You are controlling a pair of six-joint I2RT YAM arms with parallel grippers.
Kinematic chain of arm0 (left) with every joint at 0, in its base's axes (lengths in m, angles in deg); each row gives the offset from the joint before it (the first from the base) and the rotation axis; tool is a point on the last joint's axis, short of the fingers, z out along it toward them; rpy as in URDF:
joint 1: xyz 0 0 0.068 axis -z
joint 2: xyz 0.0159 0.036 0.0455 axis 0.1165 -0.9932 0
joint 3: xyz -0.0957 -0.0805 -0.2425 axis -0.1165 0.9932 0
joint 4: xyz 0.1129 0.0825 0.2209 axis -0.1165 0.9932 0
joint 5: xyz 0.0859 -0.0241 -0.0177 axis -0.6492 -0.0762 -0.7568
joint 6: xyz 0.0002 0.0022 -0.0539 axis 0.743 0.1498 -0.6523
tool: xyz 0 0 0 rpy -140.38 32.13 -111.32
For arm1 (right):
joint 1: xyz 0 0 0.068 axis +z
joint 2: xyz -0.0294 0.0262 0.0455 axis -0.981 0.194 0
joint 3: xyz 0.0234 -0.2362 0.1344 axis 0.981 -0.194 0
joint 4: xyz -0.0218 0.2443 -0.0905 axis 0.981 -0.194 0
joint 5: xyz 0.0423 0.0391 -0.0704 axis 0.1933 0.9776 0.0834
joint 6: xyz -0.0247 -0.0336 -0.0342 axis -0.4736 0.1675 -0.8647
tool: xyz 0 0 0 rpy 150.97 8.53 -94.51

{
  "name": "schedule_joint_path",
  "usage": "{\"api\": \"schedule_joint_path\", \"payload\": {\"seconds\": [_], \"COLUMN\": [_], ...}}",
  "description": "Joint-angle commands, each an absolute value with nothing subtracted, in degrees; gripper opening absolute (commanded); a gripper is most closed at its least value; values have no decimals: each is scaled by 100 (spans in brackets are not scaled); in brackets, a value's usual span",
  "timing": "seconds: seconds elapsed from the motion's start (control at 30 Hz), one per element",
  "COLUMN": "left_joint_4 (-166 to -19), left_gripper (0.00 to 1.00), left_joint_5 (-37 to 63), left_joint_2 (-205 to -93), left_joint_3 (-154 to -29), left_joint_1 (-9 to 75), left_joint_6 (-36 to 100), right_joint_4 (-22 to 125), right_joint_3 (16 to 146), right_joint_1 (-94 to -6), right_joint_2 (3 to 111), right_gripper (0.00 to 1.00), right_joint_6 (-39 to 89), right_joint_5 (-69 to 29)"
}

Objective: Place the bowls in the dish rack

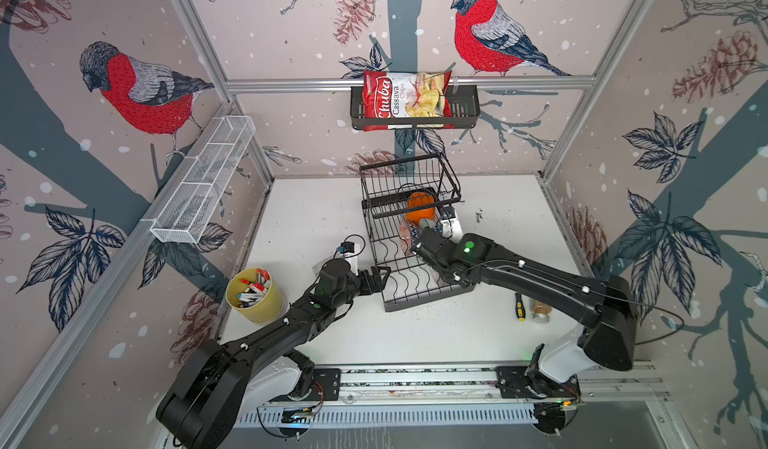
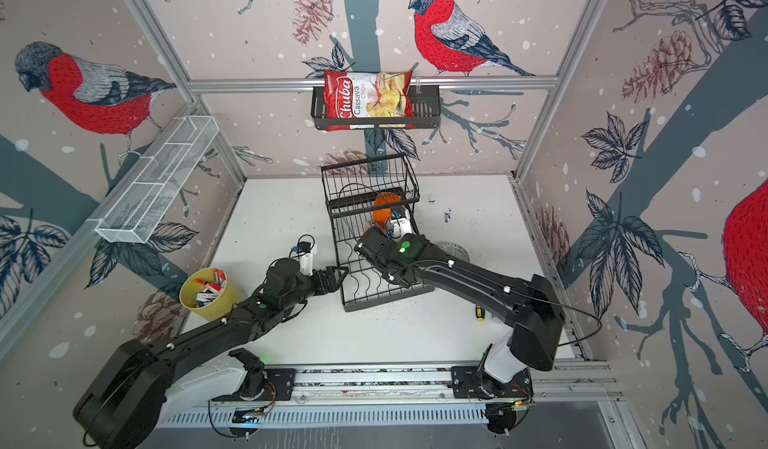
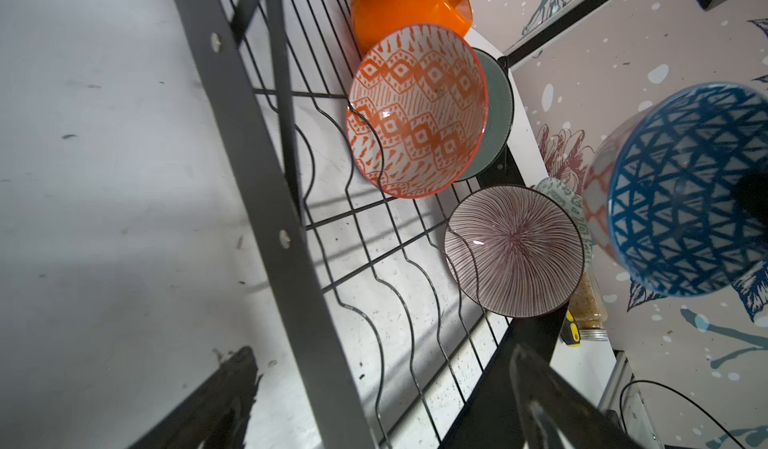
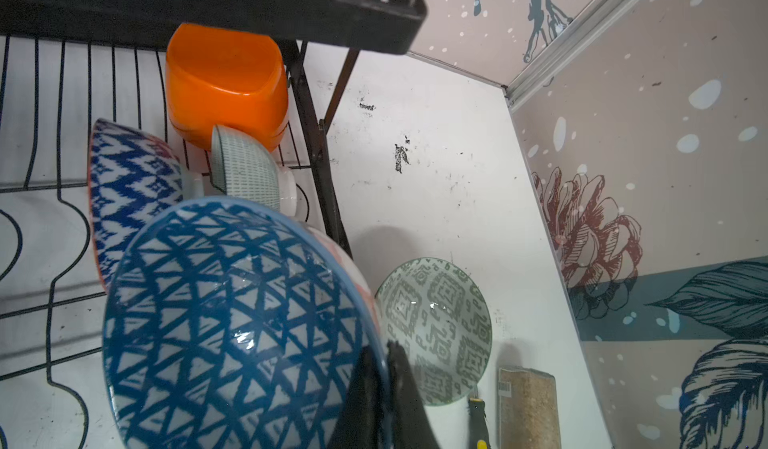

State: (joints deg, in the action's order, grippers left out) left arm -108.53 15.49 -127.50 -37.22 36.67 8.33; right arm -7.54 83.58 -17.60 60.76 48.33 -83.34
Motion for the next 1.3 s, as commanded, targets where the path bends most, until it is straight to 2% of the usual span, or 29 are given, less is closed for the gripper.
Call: {"api": "schedule_joint_path", "payload": {"seconds": [0.0,0.4,1.0,1.27], "left_joint_4": [-10902,-10306,-10339,-10331], "left_gripper": [94,96,96,96], "left_joint_5": [1387,1348,1333,1172], "left_joint_2": [-12460,-11288,-11387,-11232], "left_joint_3": [-3573,-3349,-3322,-3259], "left_joint_1": [3546,3095,3068,3051], "left_joint_6": [874,974,984,902], "right_joint_4": [-1277,-1568,-1901,-1899], "right_joint_3": [8612,9016,9493,9215], "right_joint_1": [-1575,-1046,-802,-727], "right_joint_2": [6420,7493,7553,7723], "right_gripper": [0,0,0,0], "right_joint_6": [5219,5293,5367,5547], "right_joint_5": [-8965,-9194,-9494,-9413]}}
